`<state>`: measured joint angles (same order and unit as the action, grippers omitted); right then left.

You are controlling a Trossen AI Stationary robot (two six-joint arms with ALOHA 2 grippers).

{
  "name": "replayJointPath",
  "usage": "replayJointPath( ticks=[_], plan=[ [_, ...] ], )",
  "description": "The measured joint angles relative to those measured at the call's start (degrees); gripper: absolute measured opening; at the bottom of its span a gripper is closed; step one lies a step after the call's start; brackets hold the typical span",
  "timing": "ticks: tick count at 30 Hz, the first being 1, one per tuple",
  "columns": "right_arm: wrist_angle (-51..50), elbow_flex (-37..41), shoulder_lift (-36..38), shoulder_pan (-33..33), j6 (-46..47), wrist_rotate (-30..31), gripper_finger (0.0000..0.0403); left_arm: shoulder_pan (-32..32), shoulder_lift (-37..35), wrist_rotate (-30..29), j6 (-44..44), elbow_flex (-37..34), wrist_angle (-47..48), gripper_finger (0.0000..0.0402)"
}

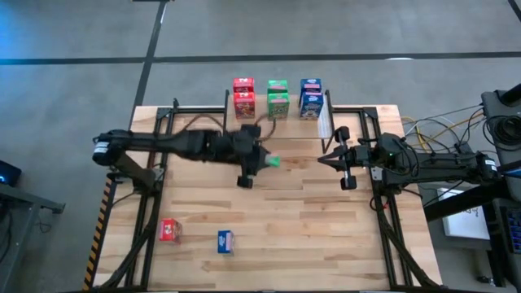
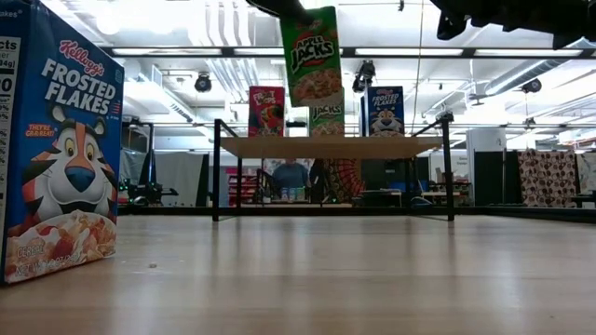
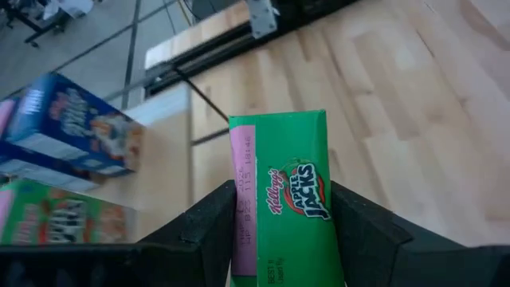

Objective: Stack cereal on shelf
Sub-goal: Put the green cereal box on the shelf

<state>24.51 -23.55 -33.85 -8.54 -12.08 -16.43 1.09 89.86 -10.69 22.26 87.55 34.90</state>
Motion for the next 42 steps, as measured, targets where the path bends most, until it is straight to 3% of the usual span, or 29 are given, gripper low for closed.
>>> replayJointPath(
  ticks=[9, 16, 42],
  plan=[
    [-0.26, 0.00, 0.00, 0.00, 0.13, 0.00, 0.0009, -11.82, 0.05, 6.47, 4.01, 0.64, -5.91, 0.0164],
    [-0.26, 0.00, 0.00, 0.00, -0.01, 0.00, 0.0009, -17.36, 2.40, 10.81, 4.43, 0.70, -10.55, 0.0164],
    [-0.39, 0.00, 0.00, 0.02, -0.61, 0.00, 0.0009, -19.35, 6.67, 11.31, 3.80, 0.65, -11.79, 0.0164]
  ],
)
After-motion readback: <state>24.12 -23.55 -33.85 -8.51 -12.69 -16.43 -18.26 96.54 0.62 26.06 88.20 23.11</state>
